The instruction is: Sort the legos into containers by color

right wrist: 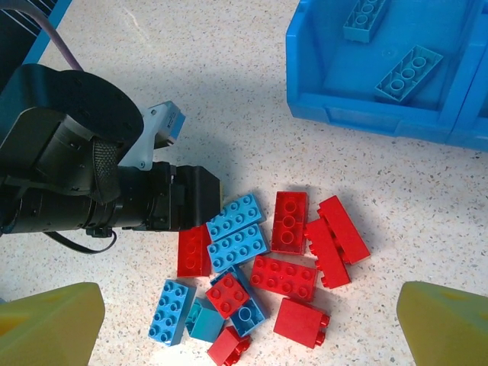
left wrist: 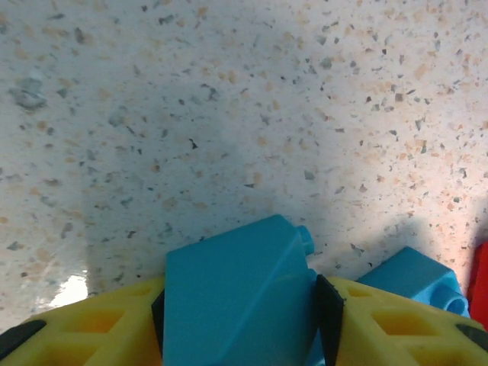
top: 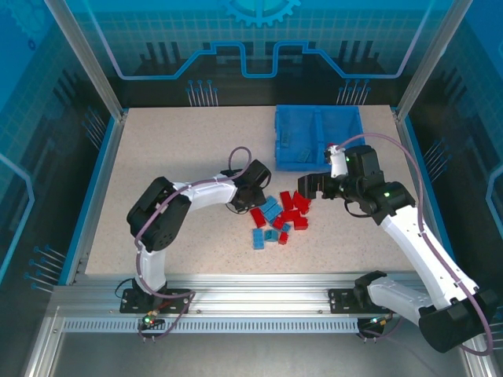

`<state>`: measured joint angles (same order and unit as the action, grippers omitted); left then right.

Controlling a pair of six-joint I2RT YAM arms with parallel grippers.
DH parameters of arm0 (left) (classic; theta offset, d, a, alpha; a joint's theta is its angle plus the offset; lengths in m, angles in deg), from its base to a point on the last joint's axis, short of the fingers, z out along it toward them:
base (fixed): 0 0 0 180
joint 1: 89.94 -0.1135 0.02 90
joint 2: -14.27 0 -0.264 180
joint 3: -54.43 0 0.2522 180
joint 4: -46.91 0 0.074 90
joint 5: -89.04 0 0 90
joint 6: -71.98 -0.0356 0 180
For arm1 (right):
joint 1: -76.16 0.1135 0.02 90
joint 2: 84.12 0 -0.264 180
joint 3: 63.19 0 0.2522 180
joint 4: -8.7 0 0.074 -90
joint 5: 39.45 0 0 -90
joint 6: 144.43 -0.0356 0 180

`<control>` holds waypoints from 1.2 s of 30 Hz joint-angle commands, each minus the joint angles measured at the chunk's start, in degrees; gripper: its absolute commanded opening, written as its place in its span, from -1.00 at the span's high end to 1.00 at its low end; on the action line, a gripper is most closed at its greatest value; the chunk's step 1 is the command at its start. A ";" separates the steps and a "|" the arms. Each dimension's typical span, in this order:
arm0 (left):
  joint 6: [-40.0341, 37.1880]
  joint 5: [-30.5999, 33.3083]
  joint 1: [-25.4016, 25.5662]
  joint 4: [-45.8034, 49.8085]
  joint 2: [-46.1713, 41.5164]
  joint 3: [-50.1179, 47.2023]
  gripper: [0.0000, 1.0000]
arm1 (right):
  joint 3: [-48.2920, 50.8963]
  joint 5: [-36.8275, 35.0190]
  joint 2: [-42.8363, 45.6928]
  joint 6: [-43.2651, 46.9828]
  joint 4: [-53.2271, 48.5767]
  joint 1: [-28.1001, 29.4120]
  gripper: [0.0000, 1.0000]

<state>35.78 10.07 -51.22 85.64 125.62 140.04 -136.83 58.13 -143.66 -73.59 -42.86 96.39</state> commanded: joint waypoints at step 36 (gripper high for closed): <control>-33.67 7.08 1.08 -1.22 11.96 50.47 0.32 | -0.29 -3.27 4.49 -5.44 -1.34 1.74 -1.00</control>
<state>9.25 14.26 -49.71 84.70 130.34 183.26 -137.38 56.31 -141.06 -78.02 -43.10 97.31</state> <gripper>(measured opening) 0.342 0.999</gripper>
